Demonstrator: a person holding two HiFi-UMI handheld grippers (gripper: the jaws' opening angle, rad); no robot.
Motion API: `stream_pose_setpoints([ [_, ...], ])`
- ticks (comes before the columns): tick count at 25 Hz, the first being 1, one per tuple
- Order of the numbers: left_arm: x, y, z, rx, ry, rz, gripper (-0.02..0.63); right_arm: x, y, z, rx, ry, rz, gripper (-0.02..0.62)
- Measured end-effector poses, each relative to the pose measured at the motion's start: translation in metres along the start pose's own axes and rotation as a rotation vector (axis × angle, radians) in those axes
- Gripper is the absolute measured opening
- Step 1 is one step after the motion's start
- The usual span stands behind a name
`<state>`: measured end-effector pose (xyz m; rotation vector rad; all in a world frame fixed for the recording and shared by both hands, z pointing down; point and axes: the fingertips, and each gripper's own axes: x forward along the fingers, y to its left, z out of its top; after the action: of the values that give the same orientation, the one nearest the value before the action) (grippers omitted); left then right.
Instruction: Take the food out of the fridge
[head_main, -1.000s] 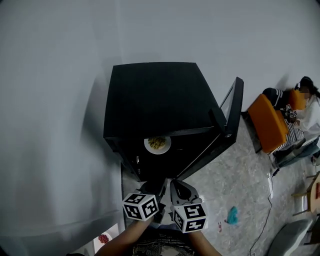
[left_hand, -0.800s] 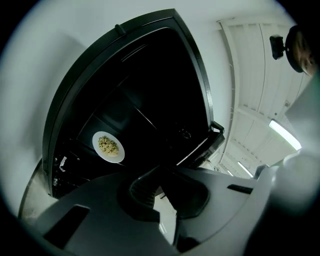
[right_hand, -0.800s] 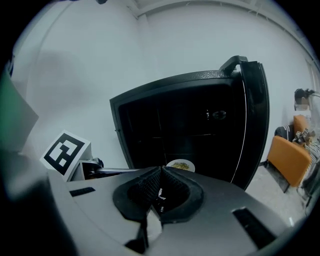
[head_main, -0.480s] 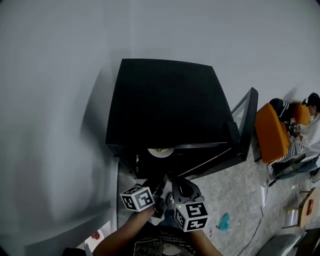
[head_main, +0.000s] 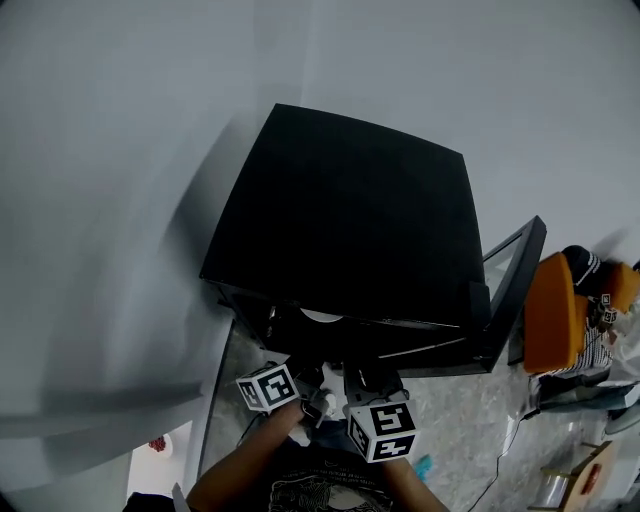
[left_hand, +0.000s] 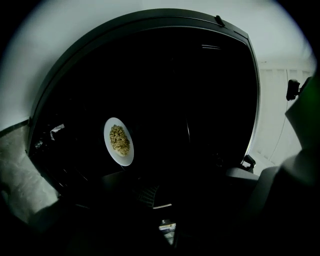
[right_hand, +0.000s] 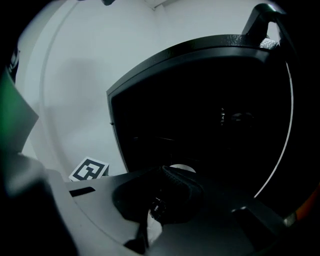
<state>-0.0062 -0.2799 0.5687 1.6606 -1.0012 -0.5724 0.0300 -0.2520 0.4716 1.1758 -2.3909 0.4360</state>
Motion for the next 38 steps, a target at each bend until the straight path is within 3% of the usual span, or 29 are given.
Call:
stream_pose_setpoints([
  [8, 0.014, 0.031, 0.006, -0.045, -0.113, 0.033, 0.015, 0.013, -0.008, -0.006, -0.070, 0.032, 0.089, 0.021],
  [18, 0.024, 0.068, 0.007, -0.079, -0.170, 0.100, 0.023, 0.032, -0.006, -0.009, -0.131, 0.055, 0.171, 0.021],
  [21, 0.029, 0.074, 0.006, -0.094, -0.172, 0.102, 0.080, 0.037, -0.007, -0.008, -0.142, 0.056, 0.185, 0.021],
  [38, 0.057, 0.111, 0.012, -0.208, -0.244, 0.214, 0.097, 0.041, -0.025, -0.018, -0.164, 0.080, 0.214, 0.021],
])
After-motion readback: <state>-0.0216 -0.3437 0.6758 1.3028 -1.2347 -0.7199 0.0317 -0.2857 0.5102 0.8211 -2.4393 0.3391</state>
